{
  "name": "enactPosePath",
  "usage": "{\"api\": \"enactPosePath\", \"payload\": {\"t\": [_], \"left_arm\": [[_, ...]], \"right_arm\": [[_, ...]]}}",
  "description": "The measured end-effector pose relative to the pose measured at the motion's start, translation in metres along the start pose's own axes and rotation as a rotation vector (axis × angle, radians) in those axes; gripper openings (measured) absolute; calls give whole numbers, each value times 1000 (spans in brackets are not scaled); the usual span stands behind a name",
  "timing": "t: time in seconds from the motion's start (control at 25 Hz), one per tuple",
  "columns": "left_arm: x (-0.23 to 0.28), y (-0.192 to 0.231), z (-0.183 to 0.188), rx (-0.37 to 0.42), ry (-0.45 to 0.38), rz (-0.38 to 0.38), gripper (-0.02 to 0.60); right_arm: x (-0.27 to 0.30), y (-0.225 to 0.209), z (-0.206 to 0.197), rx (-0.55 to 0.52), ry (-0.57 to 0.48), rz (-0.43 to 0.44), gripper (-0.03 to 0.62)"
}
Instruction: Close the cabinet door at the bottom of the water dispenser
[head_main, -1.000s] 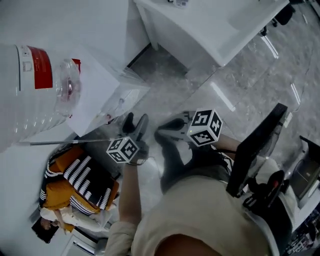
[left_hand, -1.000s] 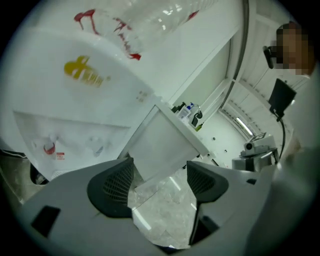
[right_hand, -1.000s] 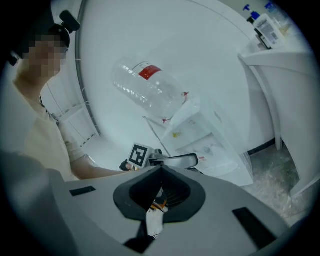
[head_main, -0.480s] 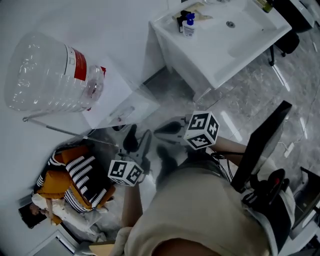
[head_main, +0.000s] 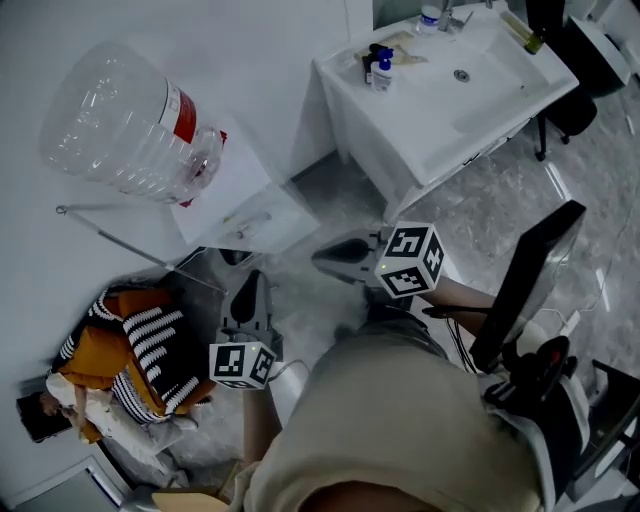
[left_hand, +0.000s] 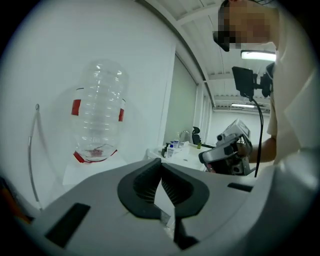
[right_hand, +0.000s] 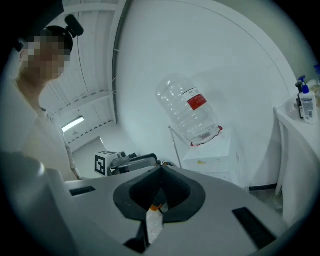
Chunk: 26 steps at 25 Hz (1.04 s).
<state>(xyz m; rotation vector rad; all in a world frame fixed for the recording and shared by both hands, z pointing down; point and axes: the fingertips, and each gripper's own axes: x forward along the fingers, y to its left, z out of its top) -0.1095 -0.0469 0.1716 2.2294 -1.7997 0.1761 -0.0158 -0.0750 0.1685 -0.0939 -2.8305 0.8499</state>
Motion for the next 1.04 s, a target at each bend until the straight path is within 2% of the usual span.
{"api": "enactPosePath", "payload": {"t": [0.24, 0.48, 0.6, 0.8, 1.04], "left_arm": [[-59, -5, -5, 33, -20, -25, -5], [-150, 4, -14, -16, -64, -37, -5], [-178, 0, -24, -24, -63, -72, -5], [-177, -39, -40, -4, -38, -199, -5], [-163, -105, -15, 76, -69, -299, -5]], "right_arm": [[35, 57, -18, -77, 44, 9, 15], [74, 121, -53, -97, 67, -4, 15], [78, 143, -71, -97, 78, -35, 15], [37, 161, -95, -65, 52, -136, 15], [-30, 175, -107, -30, -8, -213, 15]]}}
